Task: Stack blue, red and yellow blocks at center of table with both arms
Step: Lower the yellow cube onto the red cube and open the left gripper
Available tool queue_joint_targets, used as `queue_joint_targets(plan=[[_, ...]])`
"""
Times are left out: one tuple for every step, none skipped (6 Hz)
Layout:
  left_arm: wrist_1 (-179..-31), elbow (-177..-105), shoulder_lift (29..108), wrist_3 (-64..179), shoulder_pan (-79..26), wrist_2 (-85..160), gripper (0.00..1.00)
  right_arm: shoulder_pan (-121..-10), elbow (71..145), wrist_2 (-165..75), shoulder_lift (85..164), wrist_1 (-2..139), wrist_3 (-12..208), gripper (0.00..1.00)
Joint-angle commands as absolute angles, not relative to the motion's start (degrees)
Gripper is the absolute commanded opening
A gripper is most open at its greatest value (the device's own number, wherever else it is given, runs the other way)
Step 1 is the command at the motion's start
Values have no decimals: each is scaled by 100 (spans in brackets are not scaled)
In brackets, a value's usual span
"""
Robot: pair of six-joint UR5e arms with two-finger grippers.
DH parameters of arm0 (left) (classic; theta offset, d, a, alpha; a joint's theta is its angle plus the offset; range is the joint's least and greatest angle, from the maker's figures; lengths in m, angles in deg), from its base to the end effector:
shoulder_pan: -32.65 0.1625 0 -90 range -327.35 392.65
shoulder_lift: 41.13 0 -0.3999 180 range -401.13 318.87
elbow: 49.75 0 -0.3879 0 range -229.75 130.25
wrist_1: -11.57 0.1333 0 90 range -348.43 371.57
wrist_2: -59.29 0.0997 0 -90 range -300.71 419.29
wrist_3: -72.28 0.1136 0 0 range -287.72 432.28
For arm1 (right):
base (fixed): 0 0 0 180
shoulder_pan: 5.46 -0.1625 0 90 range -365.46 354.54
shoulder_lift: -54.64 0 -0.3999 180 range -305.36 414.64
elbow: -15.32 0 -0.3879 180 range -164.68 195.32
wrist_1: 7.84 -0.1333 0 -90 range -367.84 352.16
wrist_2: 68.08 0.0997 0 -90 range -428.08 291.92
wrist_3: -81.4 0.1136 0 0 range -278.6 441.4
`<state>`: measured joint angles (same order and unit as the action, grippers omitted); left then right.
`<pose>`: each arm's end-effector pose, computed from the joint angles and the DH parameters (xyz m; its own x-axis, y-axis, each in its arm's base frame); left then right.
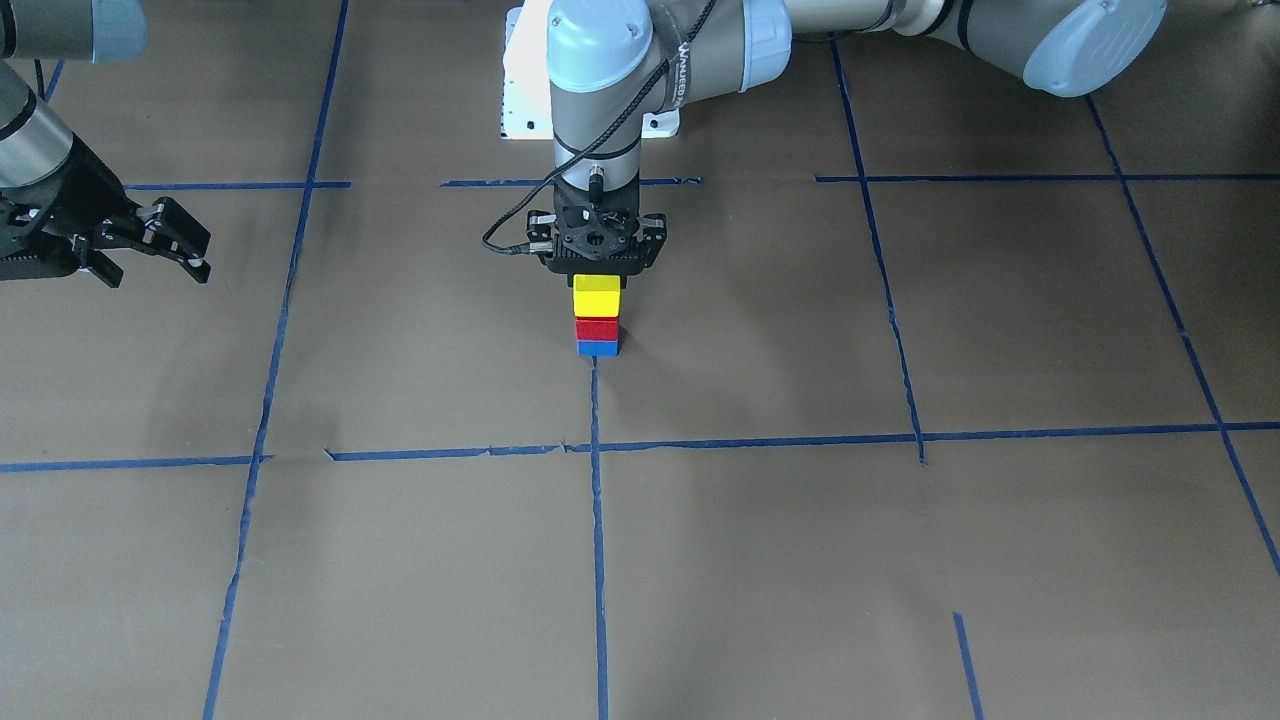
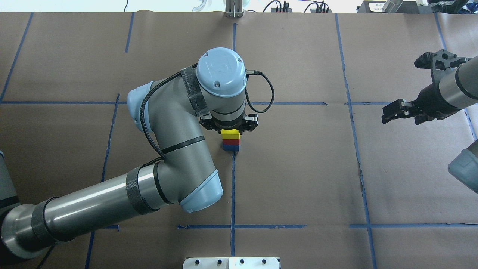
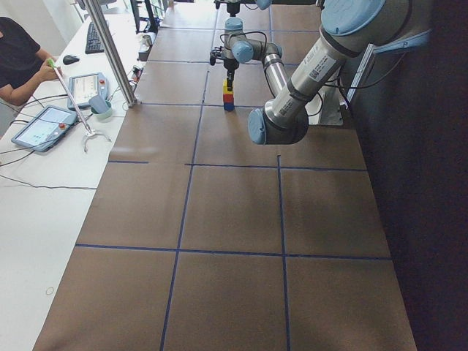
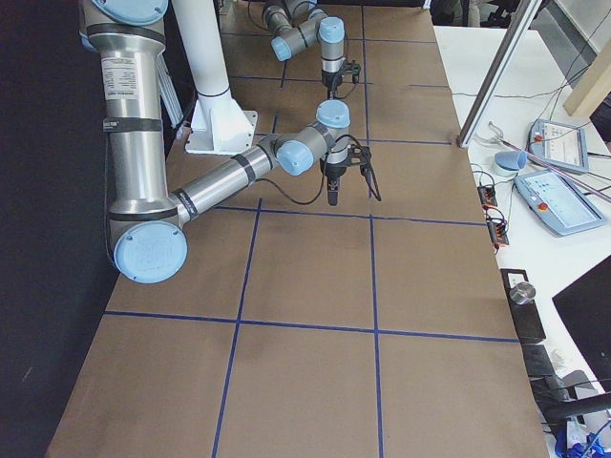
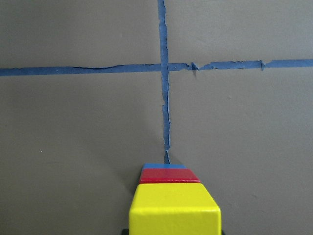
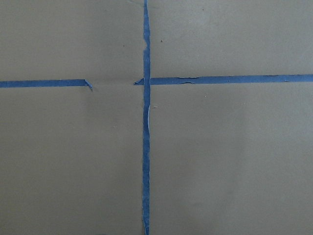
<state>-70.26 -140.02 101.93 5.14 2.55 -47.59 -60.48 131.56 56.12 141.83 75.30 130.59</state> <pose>0.5541 -0.4372 0.0977 0.6794 0.0359 -0.7329 0.0411 0.9954 0.0868 -0.2266 -0.4450 0.3912 0.6708 0.0159 0.7415 -0.0664 0.9970 0.0387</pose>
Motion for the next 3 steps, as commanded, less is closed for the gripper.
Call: queue_joint_targets(plan=[[-7044, -13992, 10196, 522, 259, -4750, 19, -6047, 13160, 5611, 14174, 7531, 13053, 100], [-7052, -13992, 10196, 540, 259, -4758, 31, -6047, 13160, 5611, 14174, 7531, 13062, 100], [-7061, -13984, 10187, 548, 268, -4750, 58, -6047, 13160, 5611, 14174, 7531, 13062, 100]])
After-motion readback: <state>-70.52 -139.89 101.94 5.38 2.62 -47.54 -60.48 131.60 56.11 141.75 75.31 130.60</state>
